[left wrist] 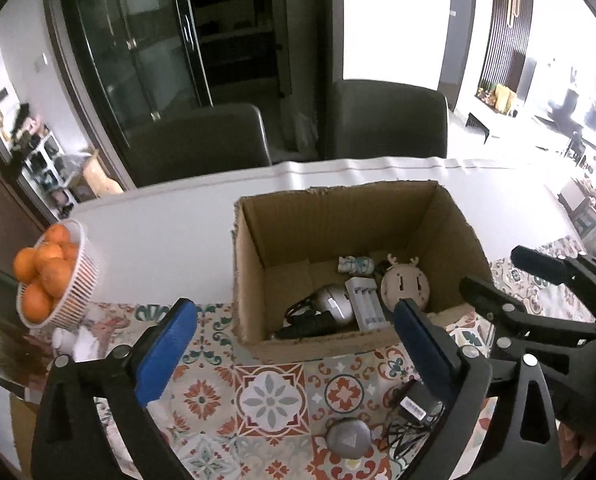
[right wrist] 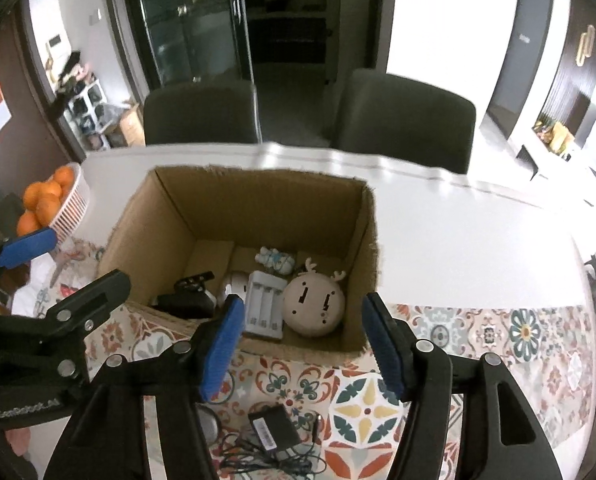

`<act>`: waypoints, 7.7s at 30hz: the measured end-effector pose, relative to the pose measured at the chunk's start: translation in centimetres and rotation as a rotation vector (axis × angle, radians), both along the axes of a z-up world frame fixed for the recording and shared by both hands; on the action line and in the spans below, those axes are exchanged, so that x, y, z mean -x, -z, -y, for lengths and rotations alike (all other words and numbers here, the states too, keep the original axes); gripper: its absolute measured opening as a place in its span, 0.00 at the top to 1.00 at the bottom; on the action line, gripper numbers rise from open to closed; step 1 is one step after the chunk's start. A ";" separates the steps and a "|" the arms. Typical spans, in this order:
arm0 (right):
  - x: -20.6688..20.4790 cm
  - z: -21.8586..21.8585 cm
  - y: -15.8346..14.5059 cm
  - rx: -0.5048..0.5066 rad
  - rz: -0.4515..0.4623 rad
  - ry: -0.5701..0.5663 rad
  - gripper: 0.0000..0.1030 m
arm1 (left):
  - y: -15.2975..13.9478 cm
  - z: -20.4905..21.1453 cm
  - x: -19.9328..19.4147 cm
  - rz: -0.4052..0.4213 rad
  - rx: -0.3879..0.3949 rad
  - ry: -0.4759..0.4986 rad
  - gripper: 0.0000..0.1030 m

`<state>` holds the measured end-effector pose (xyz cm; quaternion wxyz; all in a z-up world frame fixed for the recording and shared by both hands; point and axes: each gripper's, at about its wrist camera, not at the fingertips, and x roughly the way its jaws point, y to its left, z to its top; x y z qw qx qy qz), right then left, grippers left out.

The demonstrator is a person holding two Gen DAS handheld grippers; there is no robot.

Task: Organize rigid objects
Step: 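Withdraw both tools from the box toward the grey device and black charger, then grasp the grey round device with the left tool while the right grasps the black charger, then lift and carry the grey device and black charger over the box with both tools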

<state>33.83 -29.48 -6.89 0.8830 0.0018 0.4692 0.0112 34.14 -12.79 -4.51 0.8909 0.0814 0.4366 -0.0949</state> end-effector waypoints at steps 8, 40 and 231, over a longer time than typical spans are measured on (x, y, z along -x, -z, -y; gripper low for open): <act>4.4 -0.5 -2.8 0.028 0.099 0.020 0.34 | -1.3 -0.7 3.6 0.058 -0.021 -0.009 0.00; 10.9 -1.9 4.3 0.021 -0.011 -0.067 0.33 | 8.8 -2.6 9.7 -0.180 0.025 -0.069 0.00; -7.4 -0.8 -0.2 -0.104 0.023 -0.012 0.59 | 2.9 0.7 -9.4 -0.145 0.126 0.109 0.47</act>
